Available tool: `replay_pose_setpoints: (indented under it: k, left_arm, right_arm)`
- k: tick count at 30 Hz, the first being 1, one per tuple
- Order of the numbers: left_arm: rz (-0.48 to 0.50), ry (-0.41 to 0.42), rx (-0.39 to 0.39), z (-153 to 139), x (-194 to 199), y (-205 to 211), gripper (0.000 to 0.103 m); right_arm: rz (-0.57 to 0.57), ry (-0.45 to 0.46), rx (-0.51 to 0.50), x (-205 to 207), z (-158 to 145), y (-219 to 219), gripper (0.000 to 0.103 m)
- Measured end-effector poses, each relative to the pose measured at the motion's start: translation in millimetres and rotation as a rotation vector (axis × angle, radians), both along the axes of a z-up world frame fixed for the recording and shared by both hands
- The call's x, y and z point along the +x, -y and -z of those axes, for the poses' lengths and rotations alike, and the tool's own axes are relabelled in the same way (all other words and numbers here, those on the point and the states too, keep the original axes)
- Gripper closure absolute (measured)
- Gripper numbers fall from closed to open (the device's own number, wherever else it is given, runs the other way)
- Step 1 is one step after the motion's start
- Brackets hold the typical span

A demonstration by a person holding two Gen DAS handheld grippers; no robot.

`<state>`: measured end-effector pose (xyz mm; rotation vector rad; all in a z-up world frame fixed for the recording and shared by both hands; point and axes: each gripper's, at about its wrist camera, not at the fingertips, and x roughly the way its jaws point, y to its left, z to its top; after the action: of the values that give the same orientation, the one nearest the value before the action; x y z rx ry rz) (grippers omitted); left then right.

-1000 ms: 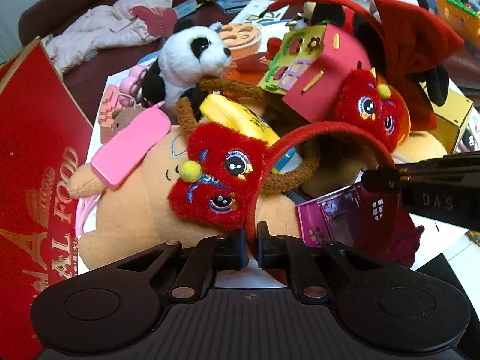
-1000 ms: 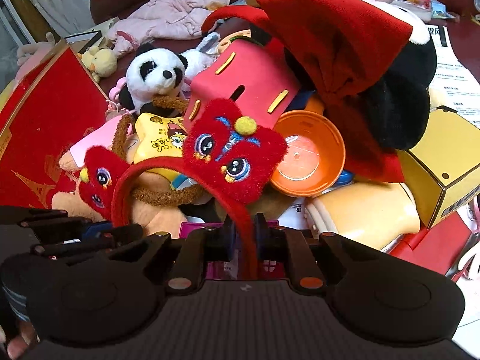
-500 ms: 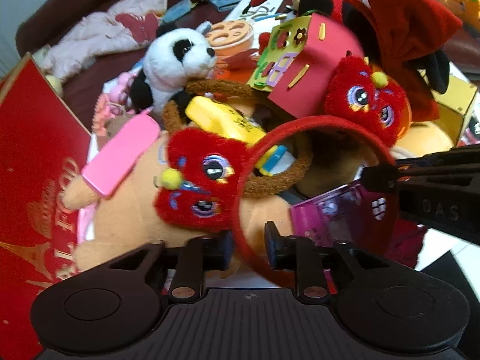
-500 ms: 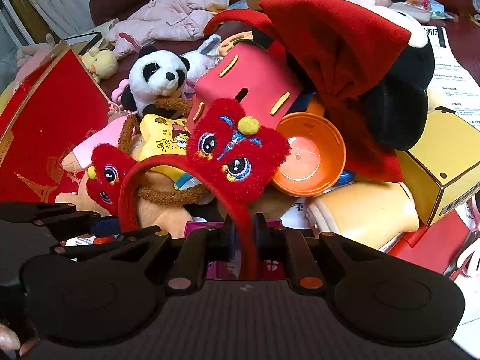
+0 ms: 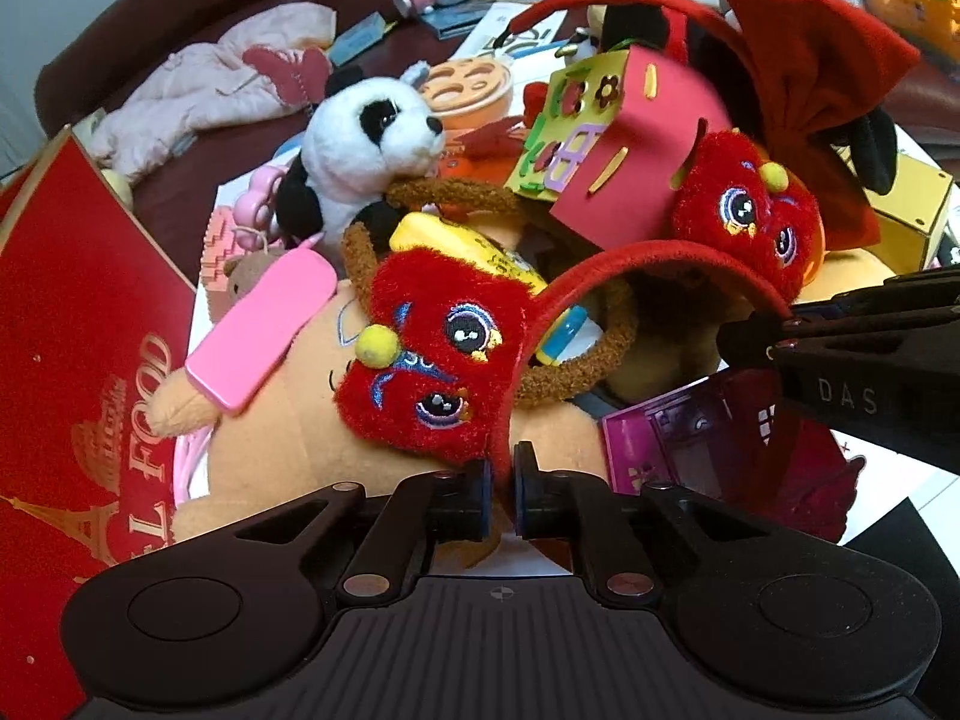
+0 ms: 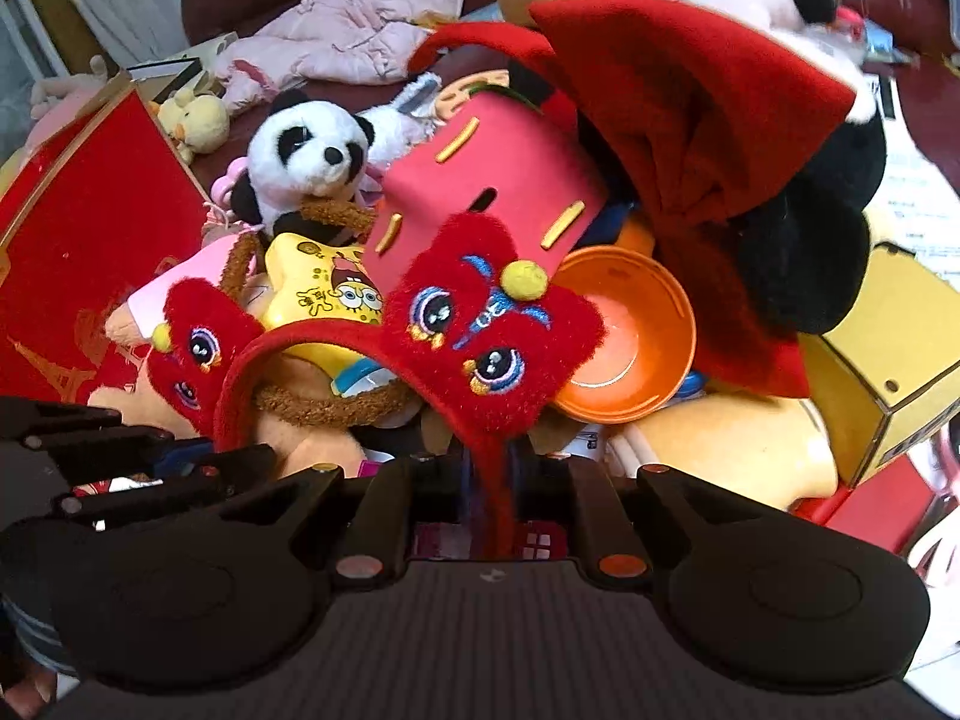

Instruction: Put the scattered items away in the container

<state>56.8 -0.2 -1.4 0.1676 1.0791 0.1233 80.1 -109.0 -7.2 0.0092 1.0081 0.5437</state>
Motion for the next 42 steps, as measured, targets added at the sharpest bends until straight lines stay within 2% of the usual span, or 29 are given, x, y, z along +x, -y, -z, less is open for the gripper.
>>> replay_pose_setpoints:
  k: [7,18,28,33,38,42]
  left_arm:
    - [0.004,0.033,0.008,-12.5,-0.7,-1.2,0.102]
    - [-0.002,0.062,-0.077,-43.9,-16.3,-20.5,0.102]
    - [0.005,0.125,-0.058,-78.0,-28.5,-30.6,0.101]
    - [-0.023,0.187,-0.029,-113.4,-37.3,-48.2,0.100]
    - [-0.119,0.300,0.019,-157.7,-60.6,-85.4,0.100]
    - [-0.211,0.358,0.041,-183.6,-86.8,-124.8,0.100]
  right_arm:
    - [0.001,-0.003,0.024,-3.1,-11.6,2.7,0.090]
    - [-0.038,0.045,0.060,-12.2,-42.2,-1.2,0.090]
    - [-0.077,0.100,0.067,-17.9,-73.3,-14.0,0.090]
    - [-0.142,0.186,0.063,-18.8,-110.4,-38.9,0.090]
    - [-0.242,0.301,0.101,-25.1,-157.9,-82.9,0.090]
    - [-0.343,0.355,0.122,-36.5,-184.0,-131.6,0.090]
